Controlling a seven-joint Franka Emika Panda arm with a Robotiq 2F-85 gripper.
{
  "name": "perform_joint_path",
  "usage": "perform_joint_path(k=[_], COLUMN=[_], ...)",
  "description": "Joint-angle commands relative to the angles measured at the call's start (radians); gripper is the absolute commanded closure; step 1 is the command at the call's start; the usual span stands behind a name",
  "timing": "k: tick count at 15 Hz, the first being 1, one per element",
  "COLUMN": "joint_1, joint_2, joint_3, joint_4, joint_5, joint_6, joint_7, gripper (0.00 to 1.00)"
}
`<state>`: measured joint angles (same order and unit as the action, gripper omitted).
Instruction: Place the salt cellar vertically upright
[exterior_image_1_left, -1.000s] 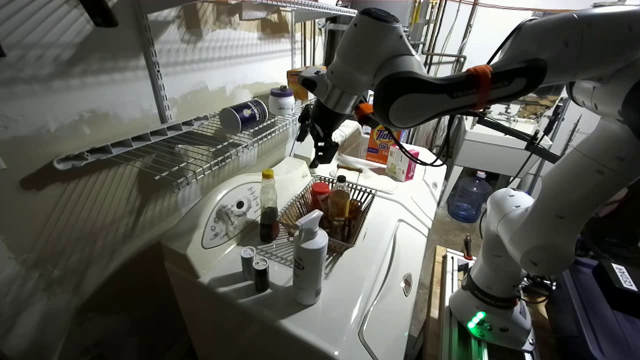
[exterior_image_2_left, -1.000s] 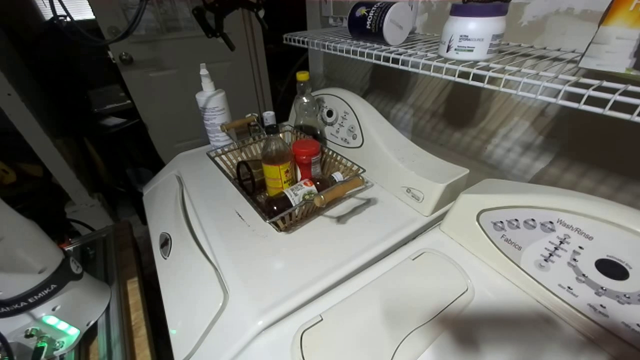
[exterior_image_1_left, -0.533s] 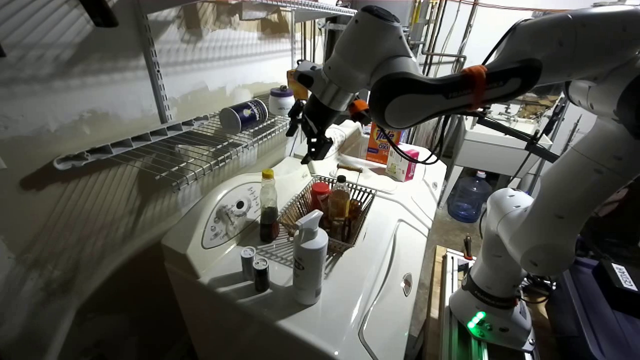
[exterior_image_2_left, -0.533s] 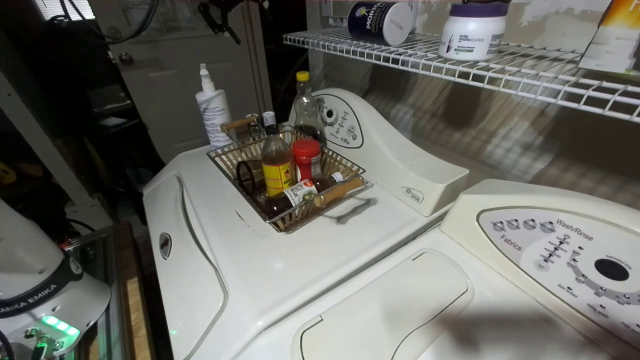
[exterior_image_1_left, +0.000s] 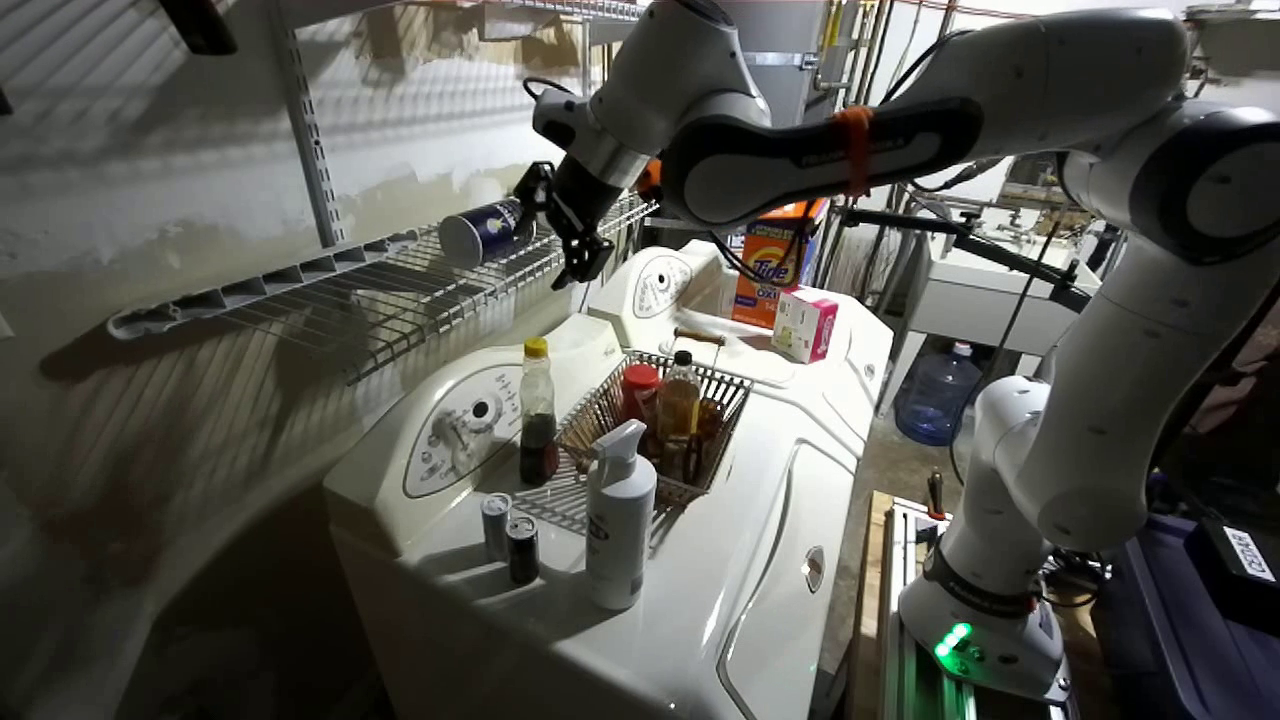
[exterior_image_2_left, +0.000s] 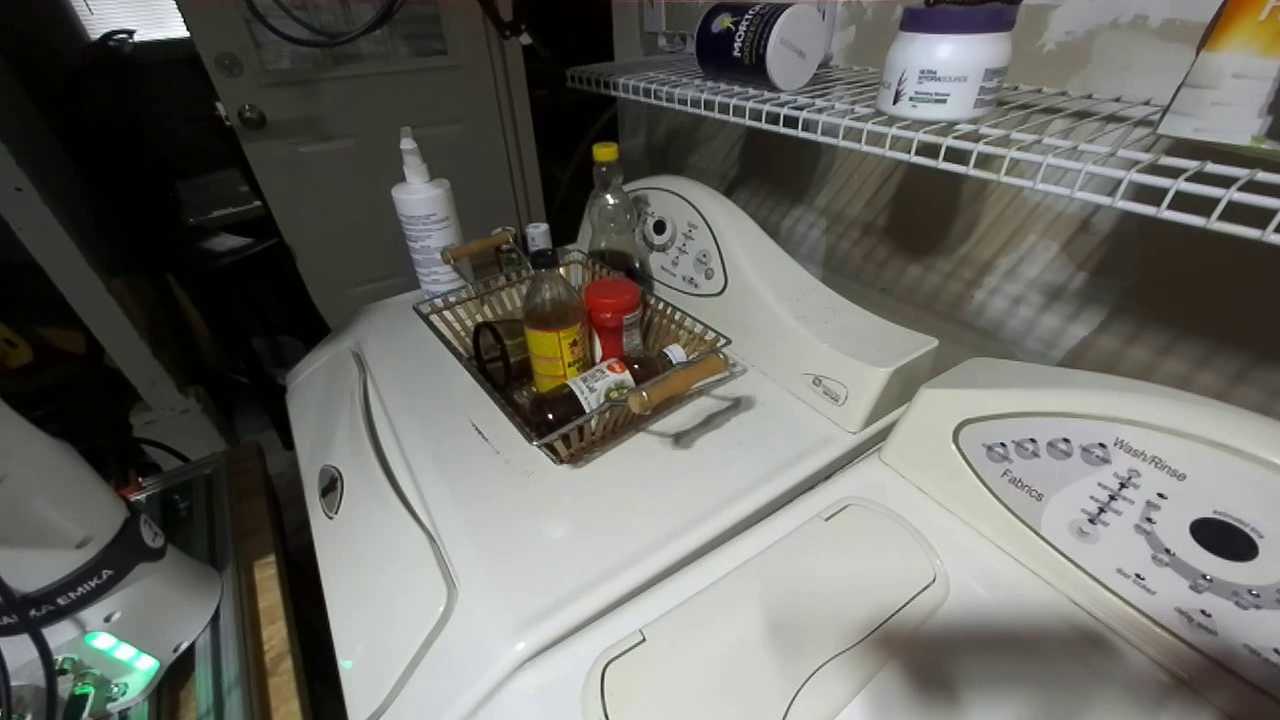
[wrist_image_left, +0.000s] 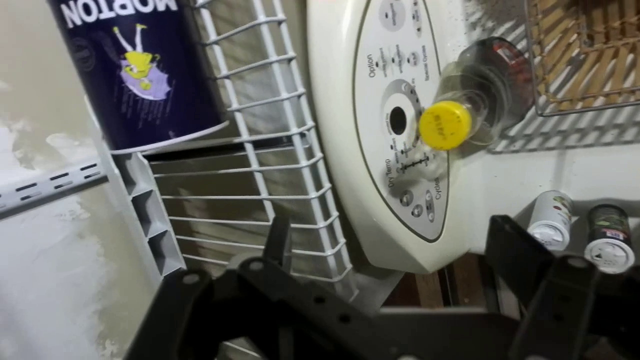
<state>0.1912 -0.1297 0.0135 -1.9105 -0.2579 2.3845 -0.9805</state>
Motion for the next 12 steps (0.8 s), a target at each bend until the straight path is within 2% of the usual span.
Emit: perform_joint_path(k=[1,12], joint_1=[-0.041,-0.128], joint_2=[0.115,0.336], joint_3=[0.01,0.014], joint_4=[0.171,0.426], joint_5=[0.022,-0.014], joint_6=[-0.011,-0.013], joint_7=[-0.098,-0.1], gripper=[0.0,0.0])
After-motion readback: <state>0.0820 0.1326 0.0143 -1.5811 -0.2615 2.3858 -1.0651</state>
